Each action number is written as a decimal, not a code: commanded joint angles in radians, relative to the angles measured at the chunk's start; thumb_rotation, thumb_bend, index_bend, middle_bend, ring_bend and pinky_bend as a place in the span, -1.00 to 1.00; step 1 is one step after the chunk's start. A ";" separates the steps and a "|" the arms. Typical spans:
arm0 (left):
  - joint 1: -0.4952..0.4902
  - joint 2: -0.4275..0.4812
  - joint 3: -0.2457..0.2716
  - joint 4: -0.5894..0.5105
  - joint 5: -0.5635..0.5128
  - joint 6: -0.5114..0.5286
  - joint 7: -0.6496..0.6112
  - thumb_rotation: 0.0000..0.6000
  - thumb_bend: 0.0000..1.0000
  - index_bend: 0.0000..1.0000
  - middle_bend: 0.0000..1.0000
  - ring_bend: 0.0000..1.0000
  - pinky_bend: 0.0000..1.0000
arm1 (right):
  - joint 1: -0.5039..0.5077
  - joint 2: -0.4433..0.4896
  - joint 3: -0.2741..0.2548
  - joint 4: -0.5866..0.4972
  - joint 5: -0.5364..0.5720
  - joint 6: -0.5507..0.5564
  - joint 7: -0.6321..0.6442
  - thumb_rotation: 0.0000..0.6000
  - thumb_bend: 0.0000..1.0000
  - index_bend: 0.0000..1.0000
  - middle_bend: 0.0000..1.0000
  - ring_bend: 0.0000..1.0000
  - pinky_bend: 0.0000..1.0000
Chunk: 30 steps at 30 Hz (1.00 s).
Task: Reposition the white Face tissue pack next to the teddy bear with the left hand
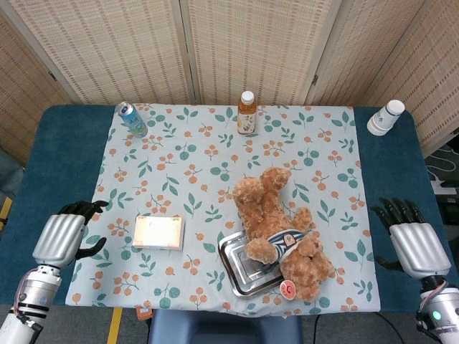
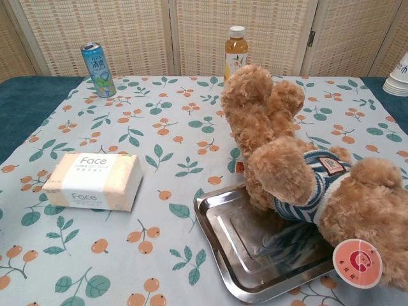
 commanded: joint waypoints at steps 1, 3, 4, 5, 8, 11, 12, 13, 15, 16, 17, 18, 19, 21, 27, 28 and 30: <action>-0.020 -0.032 0.011 -0.021 -0.011 -0.009 0.061 1.00 -0.45 -0.52 -0.41 -0.62 -0.52 | -0.001 0.006 0.001 -0.002 0.003 0.001 0.011 1.00 -0.76 -0.70 -0.91 -1.00 -1.00; -0.029 -0.046 0.016 -0.038 -0.018 -0.011 0.094 1.00 -0.45 -0.52 -0.41 -0.62 -0.52 | -0.002 0.010 0.001 -0.003 0.000 0.004 0.016 1.00 -0.76 -0.70 -0.91 -1.00 -1.00; -0.033 -0.054 0.018 -0.047 -0.023 -0.010 0.111 1.00 -0.45 -0.52 -0.41 -0.62 -0.52 | -0.003 0.012 0.001 -0.004 -0.003 0.005 0.018 1.00 -0.76 -0.70 -0.91 -1.00 -1.00; -0.040 -0.066 0.018 -0.059 -0.031 -0.008 0.133 1.00 -0.45 -0.52 -0.41 -0.62 -0.52 | -0.005 0.015 0.000 -0.006 -0.006 0.006 0.021 1.00 -0.76 -0.70 -0.91 -1.00 -1.00; -0.063 -0.103 0.012 -0.089 -0.060 -0.002 0.190 1.00 -0.45 -0.52 -0.41 -0.62 -0.52 | -0.008 0.020 -0.002 -0.011 -0.016 0.009 0.028 1.00 -0.76 -0.70 -0.91 -1.00 -1.00; -0.095 -0.156 -0.002 -0.103 -0.096 0.013 0.258 1.00 -0.45 -0.52 -0.39 -0.62 -0.51 | -0.011 0.025 -0.004 -0.013 -0.028 0.010 0.036 1.00 -0.76 -0.70 -0.91 -1.00 -1.00; -0.105 -0.176 -0.007 -0.103 -0.109 0.019 0.280 1.00 -0.45 -0.52 -0.38 -0.62 -0.48 | -0.011 0.026 -0.005 -0.014 -0.030 0.008 0.038 1.00 -0.76 -0.70 -0.91 -1.00 -1.00; -0.116 -0.196 -0.011 -0.103 -0.122 0.028 0.308 1.00 -0.45 -0.52 -0.38 -0.62 -0.46 | -0.011 0.027 -0.006 -0.014 -0.031 0.007 0.039 1.00 -0.76 -0.70 -0.91 -1.00 -1.00; -0.147 -0.243 -0.019 -0.103 -0.159 0.055 0.401 1.00 -0.45 -0.52 -0.37 -0.61 -0.44 | -0.011 0.029 -0.006 -0.016 -0.035 0.007 0.043 1.00 -0.76 -0.70 -0.91 -1.00 -1.00; -0.162 -0.264 -0.022 -0.103 -0.175 0.069 0.449 1.00 -0.46 -0.52 -0.37 -0.61 -0.45 | -0.012 0.030 -0.007 -0.017 -0.037 0.007 0.044 1.00 -0.76 -0.70 -0.91 -1.00 -1.00; -0.179 -0.293 -0.024 -0.103 -0.197 0.089 0.502 1.00 -0.46 -0.52 -0.37 -0.61 -0.45 | -0.013 0.032 -0.007 -0.019 -0.040 0.007 0.045 1.00 -0.76 -0.70 -0.91 -1.00 -1.00; -0.194 -0.313 -0.024 -0.103 -0.214 0.098 0.542 1.00 -0.46 -0.53 -0.38 -0.62 -0.46 | -0.013 0.033 -0.008 -0.020 -0.042 0.008 0.047 1.00 -0.76 -0.70 -0.91 -1.00 -1.00; -0.208 -0.334 -0.024 -0.103 -0.232 0.105 0.577 1.00 -0.46 -0.54 -0.38 -0.62 -0.48 | -0.014 0.034 -0.008 -0.021 -0.045 0.009 0.048 1.00 -0.76 -0.70 -0.91 -1.00 -1.00; -0.240 -0.377 -0.029 -0.103 -0.277 0.119 0.637 1.00 -0.47 -0.57 -0.41 -0.65 -0.50 | -0.016 0.036 -0.008 -0.021 -0.049 0.010 0.053 1.00 -0.76 -0.70 -0.91 -1.00 -1.00; -0.322 -0.470 -0.040 -0.066 -0.397 0.149 0.756 1.00 -0.65 -0.86 -0.60 -0.83 -0.61 | -0.016 0.042 -0.009 -0.022 -0.047 0.005 0.060 1.00 -0.76 -0.70 -0.91 -1.00 -1.00; -0.330 -0.480 -0.040 -0.060 -0.410 0.153 0.764 1.00 -0.67 -0.92 -0.67 -0.88 -0.63 | -0.015 0.042 -0.009 -0.023 -0.047 0.003 0.060 1.00 -0.76 -0.70 -0.91 -1.00 -1.00; -0.349 -0.508 -0.046 -0.043 -0.450 0.155 0.769 1.00 -0.70 -0.99 -0.79 -0.96 -0.66 | -0.015 0.043 -0.009 -0.021 -0.044 0.002 0.062 1.00 -0.76 -0.70 -0.91 -1.00 -1.00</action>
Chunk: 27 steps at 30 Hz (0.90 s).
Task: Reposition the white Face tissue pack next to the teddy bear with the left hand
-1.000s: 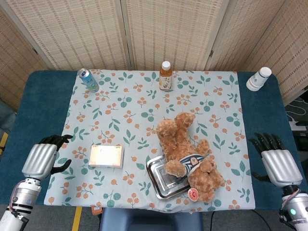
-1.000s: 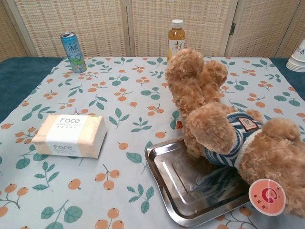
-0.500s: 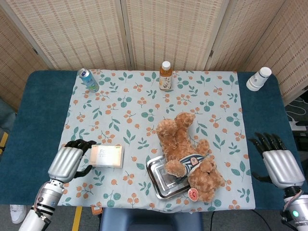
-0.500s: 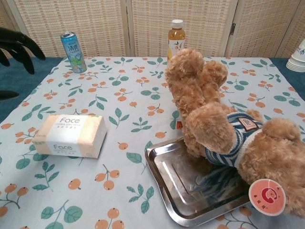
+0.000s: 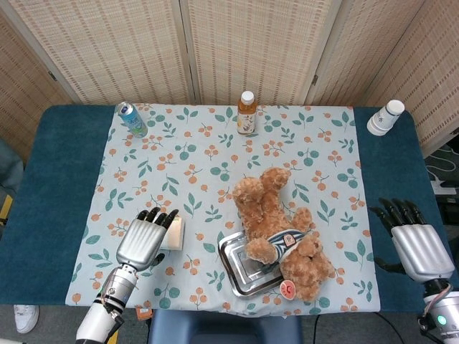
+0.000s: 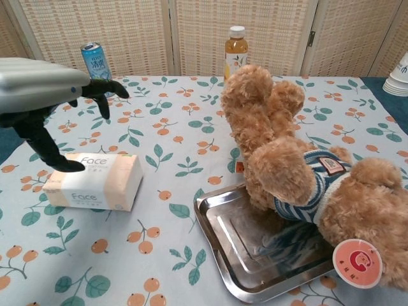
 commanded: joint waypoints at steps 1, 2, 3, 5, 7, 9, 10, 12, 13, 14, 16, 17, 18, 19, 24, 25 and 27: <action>-0.039 -0.051 -0.016 0.036 -0.069 0.014 0.015 1.00 -0.70 -1.00 -0.81 -0.97 -0.67 | 0.000 0.001 0.001 0.002 0.003 -0.001 0.003 1.00 -0.76 -0.70 -0.91 -1.00 -1.00; -0.048 -0.059 -0.020 0.042 -0.084 0.016 0.018 1.00 -0.71 -1.00 -0.81 -0.97 -0.68 | 0.001 0.001 0.002 0.003 0.005 -0.001 0.005 1.00 -0.76 -0.70 -0.91 -1.00 -1.00; -0.056 -0.065 -0.023 0.048 -0.095 0.019 0.023 1.00 -0.71 -1.00 -0.81 -0.97 -0.68 | 0.001 0.001 0.002 0.005 0.007 -0.002 0.006 1.00 -0.76 -0.70 -0.91 -1.00 -1.00; -0.062 -0.069 -0.025 0.052 -0.101 0.022 0.027 1.00 -0.72 -1.00 -0.81 -0.97 -0.69 | 0.001 0.001 0.003 0.005 0.008 -0.003 0.007 1.00 -0.76 -0.70 -0.91 -1.00 -1.00; -0.071 -0.074 -0.025 0.057 -0.108 0.027 0.036 1.00 -0.72 -1.00 -0.80 -0.97 -0.69 | 0.002 0.001 0.003 0.006 0.010 -0.004 0.007 1.00 -0.76 -0.70 -0.91 -1.00 -1.00; -0.092 -0.090 -0.021 0.075 -0.103 0.038 0.057 1.00 -0.72 -1.00 -0.78 -0.97 -0.69 | 0.004 0.002 0.004 0.007 0.015 -0.007 0.007 1.00 -0.76 -0.70 -0.91 -1.00 -1.00; -0.106 -0.111 -0.020 0.099 -0.103 0.031 0.061 1.00 -0.72 -1.00 -0.76 -0.97 -0.69 | 0.005 0.004 0.005 0.006 0.020 -0.010 0.008 1.00 -0.76 -0.70 -0.91 -1.00 -1.00; -0.128 -0.139 -0.011 0.149 -0.088 0.030 0.081 1.00 -0.72 -0.98 -0.75 -0.96 -0.68 | 0.006 0.010 0.005 0.003 0.027 -0.013 0.010 1.00 -0.76 -0.70 -0.91 -1.00 -1.00; -0.137 -0.151 0.001 0.174 -0.075 0.030 0.089 1.00 -0.72 -0.98 -0.75 -0.96 -0.67 | 0.005 0.013 0.007 0.001 0.028 -0.011 0.013 1.00 -0.76 -0.70 -0.91 -1.00 -1.00; -0.139 -0.159 0.004 0.185 -0.079 0.030 0.086 1.00 -0.72 -0.96 -0.74 -0.95 -0.67 | 0.005 0.014 0.008 0.001 0.028 -0.009 0.016 1.00 -0.76 -0.70 -0.91 -1.00 -1.00; -0.141 -0.175 -0.007 0.199 -0.117 0.024 0.065 1.00 -0.72 -0.95 -0.73 -0.95 -0.67 | 0.004 0.018 0.010 0.002 0.027 -0.006 0.023 1.00 -0.76 -0.70 -0.91 -1.00 -1.00; -0.145 -0.179 -0.011 0.208 -0.135 0.020 0.062 1.00 -0.72 -0.95 -0.73 -0.95 -0.67 | 0.004 0.019 0.010 0.002 0.028 -0.006 0.026 1.00 -0.76 -0.70 -0.91 -1.00 -1.00; -0.149 -0.182 -0.014 0.219 -0.153 0.015 0.061 1.00 -0.72 -0.95 -0.73 -0.95 -0.67 | 0.004 0.020 0.010 0.003 0.029 -0.007 0.028 1.00 -0.76 -0.70 -0.91 -1.00 -1.00; -0.155 -0.186 -0.018 0.233 -0.180 0.007 0.059 1.00 -0.72 -0.95 -0.73 -0.95 -0.67 | 0.005 0.022 0.010 0.003 0.029 -0.009 0.029 1.00 -0.76 -0.70 -0.91 -1.00 -1.00; -0.168 -0.200 -0.028 0.299 -0.257 -0.032 0.023 1.00 -0.72 -0.95 -0.73 -0.95 -0.67 | 0.005 0.025 0.009 0.000 0.026 -0.012 0.031 1.00 -0.76 -0.69 -0.91 -1.00 -1.00; -0.170 -0.204 -0.025 0.316 -0.262 -0.036 0.015 1.00 -0.72 -0.95 -0.73 -0.95 -0.67 | 0.005 0.025 0.009 0.000 0.026 -0.012 0.032 1.00 -0.76 -0.69 -0.91 -1.00 -1.00; -0.173 -0.212 -0.027 0.336 -0.278 -0.038 0.006 1.00 -0.72 -0.95 -0.73 -0.95 -0.68 | 0.004 0.025 0.010 0.000 0.026 -0.011 0.034 1.00 -0.76 -0.68 -0.91 -1.00 -1.00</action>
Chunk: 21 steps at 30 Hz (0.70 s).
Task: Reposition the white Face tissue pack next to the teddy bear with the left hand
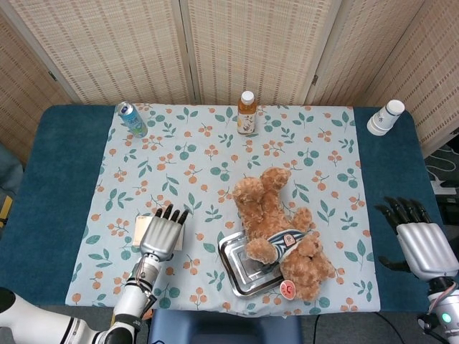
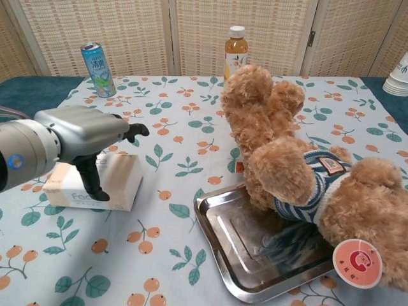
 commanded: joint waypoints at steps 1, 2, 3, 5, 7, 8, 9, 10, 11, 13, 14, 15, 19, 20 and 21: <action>-0.013 -0.018 -0.008 0.042 -0.040 -0.013 -0.026 1.00 -0.72 -0.95 -0.73 -0.95 -0.68 | 0.000 0.000 0.001 0.001 0.000 0.000 0.001 1.00 -0.76 -0.68 -0.91 -1.00 -1.00; -0.016 -0.020 -0.011 0.049 -0.052 -0.014 -0.027 1.00 -0.72 -0.95 -0.73 -0.95 -0.68 | 0.000 0.000 0.000 0.001 0.001 0.000 0.001 1.00 -0.76 -0.68 -0.91 -1.00 -1.00; -0.020 -0.022 -0.013 0.056 -0.063 -0.014 -0.026 1.00 -0.71 -0.95 -0.73 -0.95 -0.68 | 0.000 -0.001 0.000 0.001 0.000 -0.001 0.001 1.00 -0.76 -0.67 -0.91 -1.00 -1.00; -0.030 -0.025 -0.014 0.072 -0.089 -0.015 -0.016 1.00 -0.71 -0.94 -0.73 -0.95 -0.68 | 0.002 -0.002 0.001 0.003 0.003 -0.004 0.001 1.00 -0.76 -0.68 -0.91 -1.00 -1.00; -0.039 -0.029 -0.014 0.084 -0.113 -0.014 -0.009 1.00 -0.71 -0.91 -0.71 -0.95 -0.68 | 0.004 -0.003 0.001 0.006 0.010 -0.008 0.001 1.00 -0.76 -0.71 -0.91 -1.00 -1.00; -0.041 -0.030 -0.016 0.087 -0.124 -0.014 -0.010 1.00 -0.71 -0.90 -0.70 -0.95 -0.68 | 0.004 -0.003 0.002 0.007 0.012 -0.009 0.002 1.00 -0.76 -0.72 -0.91 -1.00 -1.00; -0.043 -0.031 -0.018 0.090 -0.134 -0.016 -0.013 1.00 -0.71 -0.89 -0.69 -0.94 -0.68 | 0.005 -0.004 0.003 0.008 0.014 -0.008 0.002 1.00 -0.76 -0.72 -0.91 -1.00 -1.00; -0.046 -0.033 -0.018 0.096 -0.143 -0.018 -0.015 1.00 -0.71 -0.88 -0.68 -0.94 -0.68 | 0.005 -0.004 0.004 0.009 0.016 -0.007 0.002 1.00 -0.76 -0.72 -0.91 -1.00 -1.00; -0.048 -0.034 -0.016 0.102 -0.146 -0.020 -0.015 1.00 -0.70 -0.86 -0.66 -0.93 -0.67 | 0.005 -0.005 0.004 0.009 0.016 -0.006 0.001 1.00 -0.76 -0.72 -0.91 -1.00 -1.00; -0.054 -0.035 -0.010 0.114 -0.148 -0.026 -0.016 1.00 -0.69 -0.77 -0.59 -0.91 -0.66 | 0.005 -0.005 0.005 0.009 0.018 -0.006 0.001 1.00 -0.76 -0.72 -0.91 -1.00 -1.00; -0.057 -0.036 -0.008 0.119 -0.149 -0.027 -0.016 1.00 -0.67 -0.72 -0.55 -0.89 -0.65 | 0.006 -0.005 0.005 0.009 0.019 -0.007 0.000 1.00 -0.76 -0.72 -0.91 -1.00 -1.00; -0.059 -0.037 -0.006 0.124 -0.151 -0.026 -0.016 1.00 -0.65 -0.65 -0.50 -0.87 -0.64 | 0.006 -0.005 0.005 0.009 0.021 -0.008 -0.002 1.00 -0.76 -0.72 -0.91 -1.00 -1.00; -0.066 -0.045 -0.006 0.139 -0.153 -0.019 -0.025 1.00 -0.56 -0.45 -0.31 -0.76 -0.61 | 0.008 -0.007 0.007 0.010 0.028 -0.009 -0.004 1.00 -0.76 -0.72 -0.91 -1.00 -1.00; -0.069 -0.046 -0.004 0.141 -0.149 -0.015 -0.025 1.00 -0.56 -0.44 -0.29 -0.76 -0.60 | 0.009 -0.007 0.007 0.011 0.030 -0.009 -0.004 1.00 -0.76 -0.72 -0.91 -1.00 -1.00; -0.070 -0.047 -0.004 0.143 -0.145 -0.012 -0.027 1.00 -0.53 -0.37 -0.22 -0.71 -0.59 | 0.009 -0.008 0.007 0.012 0.031 -0.010 -0.005 1.00 -0.76 -0.72 -0.91 -1.00 -1.00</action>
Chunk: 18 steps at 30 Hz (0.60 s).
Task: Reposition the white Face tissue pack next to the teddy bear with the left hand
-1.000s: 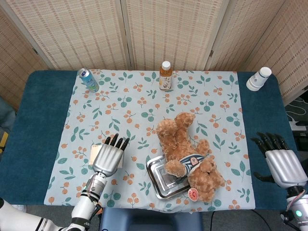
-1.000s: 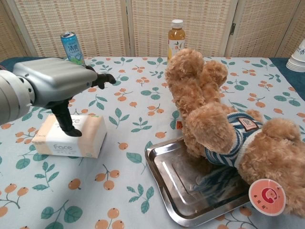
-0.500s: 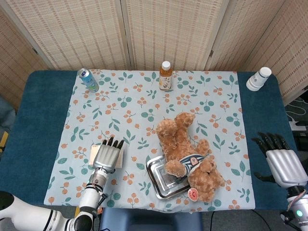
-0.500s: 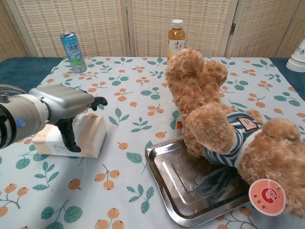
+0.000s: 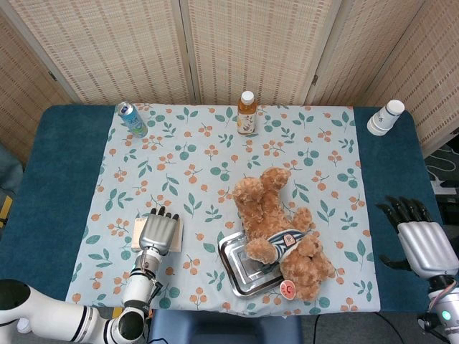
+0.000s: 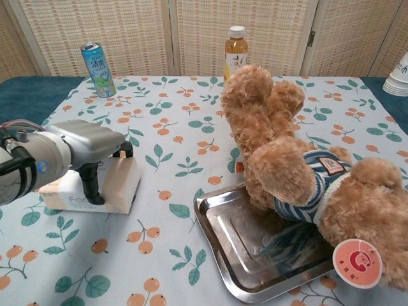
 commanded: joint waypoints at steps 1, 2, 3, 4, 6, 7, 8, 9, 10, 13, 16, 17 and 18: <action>-0.004 -0.002 0.002 0.003 0.010 0.010 -0.005 1.00 -0.51 -0.33 -0.17 -0.69 -0.58 | 0.001 -0.001 0.001 0.001 0.003 -0.002 0.000 1.00 -0.76 -0.72 -0.91 -1.00 -1.00; -0.005 -0.001 0.002 0.002 0.014 0.014 -0.007 1.00 -0.49 -0.28 -0.12 -0.66 -0.56 | 0.002 -0.001 0.001 0.001 0.003 -0.002 0.000 1.00 -0.76 -0.72 -0.91 -1.00 -1.00; -0.006 0.000 0.001 -0.001 0.019 0.018 -0.010 1.00 -0.46 -0.23 -0.08 -0.63 -0.55 | 0.002 -0.001 0.001 0.001 0.004 -0.002 -0.001 1.00 -0.76 -0.72 -0.91 -1.00 -1.00; -0.006 0.004 0.002 -0.006 0.027 0.024 -0.013 1.00 -0.45 -0.21 -0.05 -0.61 -0.55 | 0.002 -0.001 0.001 0.001 0.005 -0.003 -0.001 1.00 -0.76 -0.72 -0.91 -1.00 -1.00; -0.007 0.011 0.004 -0.016 0.044 0.035 -0.017 1.00 -0.41 -0.15 0.01 -0.56 -0.52 | 0.003 -0.001 0.000 0.001 0.006 -0.005 -0.002 1.00 -0.76 -0.72 -0.91 -1.00 -1.00; -0.008 0.018 0.009 -0.023 0.064 0.042 -0.018 1.00 -0.39 -0.13 0.03 -0.54 -0.51 | 0.003 -0.001 0.001 0.001 0.008 -0.005 -0.003 1.00 -0.76 -0.72 -0.91 -1.00 -1.00; -0.009 0.026 0.016 -0.028 0.080 0.045 -0.016 1.00 -0.37 -0.12 0.06 -0.52 -0.49 | 0.004 -0.001 0.001 0.001 0.008 -0.005 -0.003 1.00 -0.76 -0.72 -0.91 -1.00 -1.00; -0.009 0.037 0.020 -0.035 0.093 0.045 -0.015 1.00 -0.36 -0.11 0.07 -0.51 -0.48 | 0.004 -0.002 0.001 0.001 0.009 -0.005 -0.003 1.00 -0.76 -0.72 -0.91 -1.00 -1.00; -0.008 0.054 0.017 -0.048 0.103 0.044 -0.023 1.00 -0.36 -0.11 0.07 -0.51 -0.47 | 0.004 -0.002 0.001 0.002 0.010 -0.006 -0.002 1.00 -0.76 -0.72 -0.91 -1.00 -1.00; -0.001 0.099 -0.025 -0.082 0.131 0.044 -0.079 1.00 -0.36 -0.10 0.09 -0.48 -0.45 | 0.006 -0.003 0.001 0.004 0.015 -0.009 -0.003 1.00 -0.76 -0.72 -0.91 -1.00 -1.00; 0.019 0.133 -0.054 -0.110 0.219 0.055 -0.171 1.00 -0.36 -0.05 0.15 -0.43 -0.40 | 0.007 -0.004 0.002 0.004 0.017 -0.009 -0.005 1.00 -0.76 -0.72 -0.91 -1.00 -1.00; 0.030 0.141 -0.060 -0.120 0.244 0.056 -0.208 1.00 -0.36 -0.04 0.16 -0.41 -0.38 | 0.007 -0.004 0.002 0.004 0.018 -0.008 -0.006 1.00 -0.76 -0.72 -0.91 -1.00 -1.00; 0.043 0.148 -0.067 -0.131 0.267 0.056 -0.250 1.00 -0.37 -0.03 0.18 -0.39 -0.38 | 0.007 -0.005 0.002 0.004 0.018 -0.009 -0.006 1.00 -0.76 -0.72 -0.91 -1.00 -1.00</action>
